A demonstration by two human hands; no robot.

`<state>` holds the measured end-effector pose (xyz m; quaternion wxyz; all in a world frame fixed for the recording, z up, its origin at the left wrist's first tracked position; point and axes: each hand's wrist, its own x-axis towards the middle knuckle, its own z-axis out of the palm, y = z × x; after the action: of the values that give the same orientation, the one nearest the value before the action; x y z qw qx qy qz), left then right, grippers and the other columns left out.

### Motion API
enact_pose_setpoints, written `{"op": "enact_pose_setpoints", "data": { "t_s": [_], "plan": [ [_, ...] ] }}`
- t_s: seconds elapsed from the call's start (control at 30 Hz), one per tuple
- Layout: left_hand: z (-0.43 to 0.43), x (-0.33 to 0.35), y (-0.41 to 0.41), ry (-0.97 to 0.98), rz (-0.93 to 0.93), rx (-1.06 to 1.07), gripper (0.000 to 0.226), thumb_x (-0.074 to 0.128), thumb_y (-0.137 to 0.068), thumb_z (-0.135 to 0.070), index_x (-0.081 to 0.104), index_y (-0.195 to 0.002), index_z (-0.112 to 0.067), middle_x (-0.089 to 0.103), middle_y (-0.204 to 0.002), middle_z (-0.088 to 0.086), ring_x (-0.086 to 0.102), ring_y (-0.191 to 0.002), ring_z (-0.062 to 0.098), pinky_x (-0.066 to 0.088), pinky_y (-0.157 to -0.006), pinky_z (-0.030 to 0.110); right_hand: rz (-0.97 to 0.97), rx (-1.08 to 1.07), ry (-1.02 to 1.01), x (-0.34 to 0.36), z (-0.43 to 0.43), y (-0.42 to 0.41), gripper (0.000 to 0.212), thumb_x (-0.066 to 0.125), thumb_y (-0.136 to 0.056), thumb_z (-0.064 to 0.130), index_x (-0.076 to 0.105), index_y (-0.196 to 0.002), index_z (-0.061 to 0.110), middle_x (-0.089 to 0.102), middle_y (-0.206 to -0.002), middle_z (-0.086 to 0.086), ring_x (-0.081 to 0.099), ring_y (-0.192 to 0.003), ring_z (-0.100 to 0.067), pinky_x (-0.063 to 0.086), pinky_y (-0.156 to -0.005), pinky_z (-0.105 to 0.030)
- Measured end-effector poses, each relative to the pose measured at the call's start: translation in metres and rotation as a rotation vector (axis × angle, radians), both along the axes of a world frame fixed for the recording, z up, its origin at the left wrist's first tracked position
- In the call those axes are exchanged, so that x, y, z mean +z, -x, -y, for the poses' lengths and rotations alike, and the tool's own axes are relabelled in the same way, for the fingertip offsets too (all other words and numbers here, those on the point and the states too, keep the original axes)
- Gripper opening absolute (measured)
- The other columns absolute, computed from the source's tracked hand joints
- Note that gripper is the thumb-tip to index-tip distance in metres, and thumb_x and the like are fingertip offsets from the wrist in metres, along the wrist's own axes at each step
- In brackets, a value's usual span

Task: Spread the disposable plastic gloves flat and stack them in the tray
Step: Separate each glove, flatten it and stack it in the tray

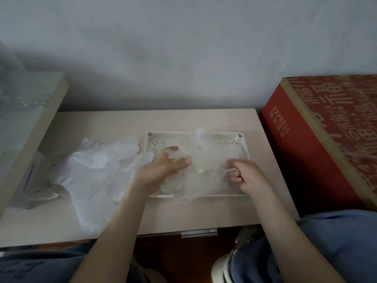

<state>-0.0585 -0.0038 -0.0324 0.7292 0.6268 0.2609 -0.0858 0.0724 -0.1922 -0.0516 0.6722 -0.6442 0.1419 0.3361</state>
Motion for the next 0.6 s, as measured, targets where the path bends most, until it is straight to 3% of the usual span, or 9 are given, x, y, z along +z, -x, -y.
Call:
{"op": "enact_pose_setpoints", "data": {
  "t_s": [0.1, 0.17, 0.27, 0.33, 0.4, 0.53, 0.6],
  "plan": [
    [0.010, -0.005, -0.004, -0.076, 0.038, -0.158, 0.091, 0.080, -0.071, -0.032, 0.019, -0.138, -0.038, 0.064, -0.121, -0.009, 0.056, -0.115, 0.005, 0.041, -0.098, 0.027, -0.037, -0.016, -0.058, 0.002, -0.002, 0.002, 0.019, 0.044, -0.093, -0.007, 0.046, -0.079, 0.005, 0.057, -0.077, -0.020, 0.027, -0.026, -0.001, 0.018, -0.027, -0.012],
    [0.012, -0.008, -0.006, -0.120, 0.031, -0.159, 0.089, 0.078, -0.075, -0.024, 0.019, -0.141, -0.033, 0.068, -0.115, -0.002, 0.058, -0.115, 0.011, 0.041, -0.102, 0.032, -0.046, -0.032, -0.076, 0.003, -0.003, 0.003, 0.019, 0.044, -0.093, -0.007, 0.046, -0.079, 0.004, 0.058, -0.076, -0.018, 0.027, -0.026, -0.001, 0.018, -0.027, -0.013],
    [0.012, -0.003, -0.006, -0.154, 0.040, -0.074, 0.073, 0.075, -0.079, -0.011, 0.031, -0.137, -0.019, 0.068, -0.104, 0.007, 0.063, -0.101, 0.014, 0.045, -0.093, 0.026, -0.010, -0.043, -0.028, 0.001, -0.001, 0.003, 0.015, 0.047, -0.093, -0.005, 0.049, -0.081, 0.005, 0.059, -0.072, -0.015, 0.028, -0.027, -0.002, 0.020, -0.028, -0.013],
    [0.007, -0.003, -0.004, -0.135, 0.028, -0.054, 0.070, 0.078, -0.073, -0.019, 0.039, -0.131, -0.020, 0.069, -0.097, 0.005, 0.065, -0.091, 0.011, 0.047, -0.087, 0.024, 0.048, -0.030, 0.012, 0.000, 0.001, 0.002, 0.012, 0.051, -0.093, 0.001, 0.052, -0.082, 0.007, 0.063, -0.063, -0.009, 0.028, -0.029, -0.004, 0.022, -0.030, -0.014],
    [0.000, -0.005, -0.002, -0.133, 0.013, -0.083, 0.079, 0.080, -0.062, -0.034, 0.042, -0.130, -0.021, 0.070, -0.091, 0.004, 0.066, -0.088, 0.013, 0.047, -0.094, 0.030, 0.130, 0.003, 0.060, -0.003, 0.003, 0.001, 0.010, 0.054, -0.093, 0.005, 0.054, -0.084, 0.009, 0.064, -0.054, -0.001, 0.029, -0.031, -0.005, 0.024, -0.031, -0.016],
    [-0.010, -0.004, 0.005, -0.116, -0.023, -0.155, 0.071, 0.080, -0.066, -0.033, 0.049, -0.127, -0.016, 0.059, -0.075, -0.001, 0.059, -0.067, 0.009, 0.048, -0.081, 0.027, 0.348, 0.085, 0.286, -0.008, 0.009, 0.004, 0.008, 0.056, -0.091, 0.010, 0.060, -0.098, 0.010, 0.065, -0.076, -0.007, 0.039, -0.034, -0.011, 0.030, -0.033, -0.018],
    [-0.018, 0.000, 0.009, -0.103, -0.087, -0.232, 0.064, 0.080, -0.063, -0.049, 0.059, -0.112, -0.015, 0.055, -0.073, -0.004, 0.055, -0.066, 0.008, 0.047, -0.081, 0.028, 0.470, 0.154, 0.423, -0.007, 0.011, 0.007, 0.013, 0.056, -0.090, 0.012, 0.059, -0.103, 0.012, 0.061, -0.081, -0.009, 0.048, -0.045, -0.014, 0.035, -0.033, -0.018]
  ]
}}
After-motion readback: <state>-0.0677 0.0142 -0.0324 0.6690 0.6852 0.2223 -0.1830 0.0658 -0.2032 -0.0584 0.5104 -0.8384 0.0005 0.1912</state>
